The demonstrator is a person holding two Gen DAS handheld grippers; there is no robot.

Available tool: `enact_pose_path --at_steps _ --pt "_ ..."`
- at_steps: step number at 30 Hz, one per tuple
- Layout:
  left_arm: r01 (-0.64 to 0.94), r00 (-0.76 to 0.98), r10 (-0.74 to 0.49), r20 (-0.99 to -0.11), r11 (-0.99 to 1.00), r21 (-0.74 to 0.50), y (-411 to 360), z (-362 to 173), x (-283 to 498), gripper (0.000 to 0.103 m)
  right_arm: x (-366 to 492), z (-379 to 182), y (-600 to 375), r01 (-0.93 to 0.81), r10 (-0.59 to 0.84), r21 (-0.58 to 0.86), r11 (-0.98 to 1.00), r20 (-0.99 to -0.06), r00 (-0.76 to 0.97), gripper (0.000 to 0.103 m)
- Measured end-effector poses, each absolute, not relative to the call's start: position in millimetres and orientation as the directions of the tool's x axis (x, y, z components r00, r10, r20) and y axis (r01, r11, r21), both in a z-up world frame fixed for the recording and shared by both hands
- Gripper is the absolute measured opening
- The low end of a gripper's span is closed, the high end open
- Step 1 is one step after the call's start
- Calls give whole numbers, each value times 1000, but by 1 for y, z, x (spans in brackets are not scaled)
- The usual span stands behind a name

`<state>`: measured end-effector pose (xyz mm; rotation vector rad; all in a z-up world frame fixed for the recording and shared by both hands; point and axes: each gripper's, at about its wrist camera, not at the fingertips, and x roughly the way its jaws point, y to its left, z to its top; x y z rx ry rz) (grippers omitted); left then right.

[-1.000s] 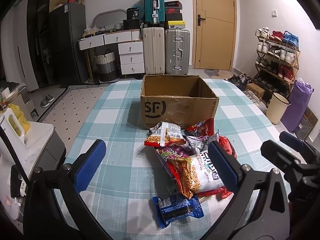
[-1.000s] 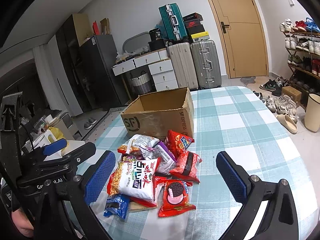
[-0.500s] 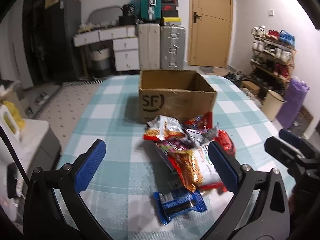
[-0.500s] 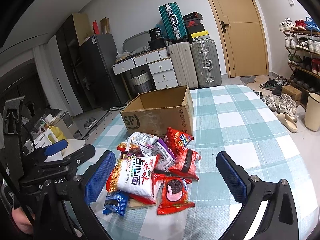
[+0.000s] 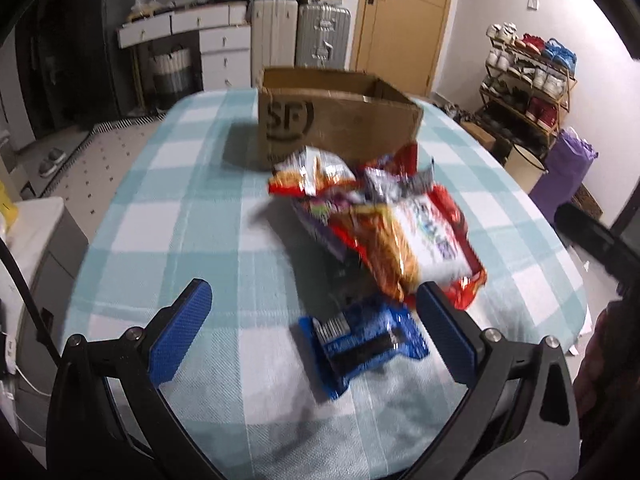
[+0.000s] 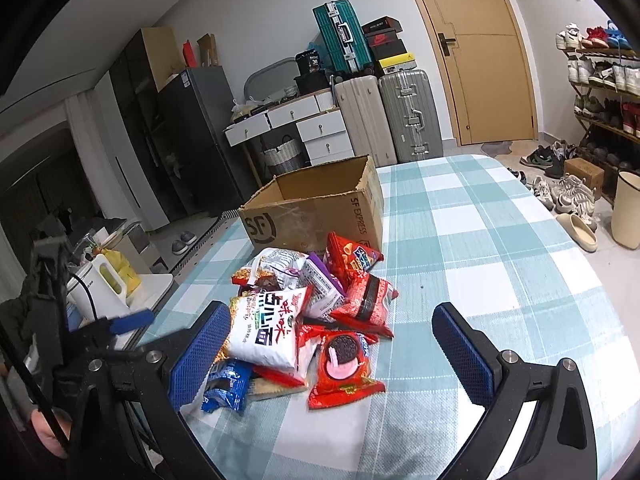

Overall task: Organize snacks
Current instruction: 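Lower the left tool onto the blue snack packet and close it, then lift the blue packet with the left tool while the right tool grasps the red Oreo packet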

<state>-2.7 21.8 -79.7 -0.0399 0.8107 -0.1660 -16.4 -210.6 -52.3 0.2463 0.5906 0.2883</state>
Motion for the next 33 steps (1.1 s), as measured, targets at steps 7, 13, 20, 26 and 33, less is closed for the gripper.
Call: enact_pose_path --at_steps 7,13,20,26,33 --pt "160 620 -208 -757 977 -138 15 -102 5 101 -19 -63 -214 -184 334 319 930 -522 785 102" --pt "171 579 -224 -784 973 -152 5 -115 11 98 -20 -71 -216 -176 332 321 931 -534 777 102" --pt "168 514 -257 -818 966 -198 4 -133 27 85 -20 -82 -222 -159 338 348 924 -547 766 102" --pt "191 505 -278 -817 959 -209 0 -139 34 67 -23 -87 -225 -158 344 356 921 -551 760 102" --pt "209 527 -286 -801 956 -204 9 -140 37 43 -23 -88 -226 -152 351 372 916 -555 754 102"
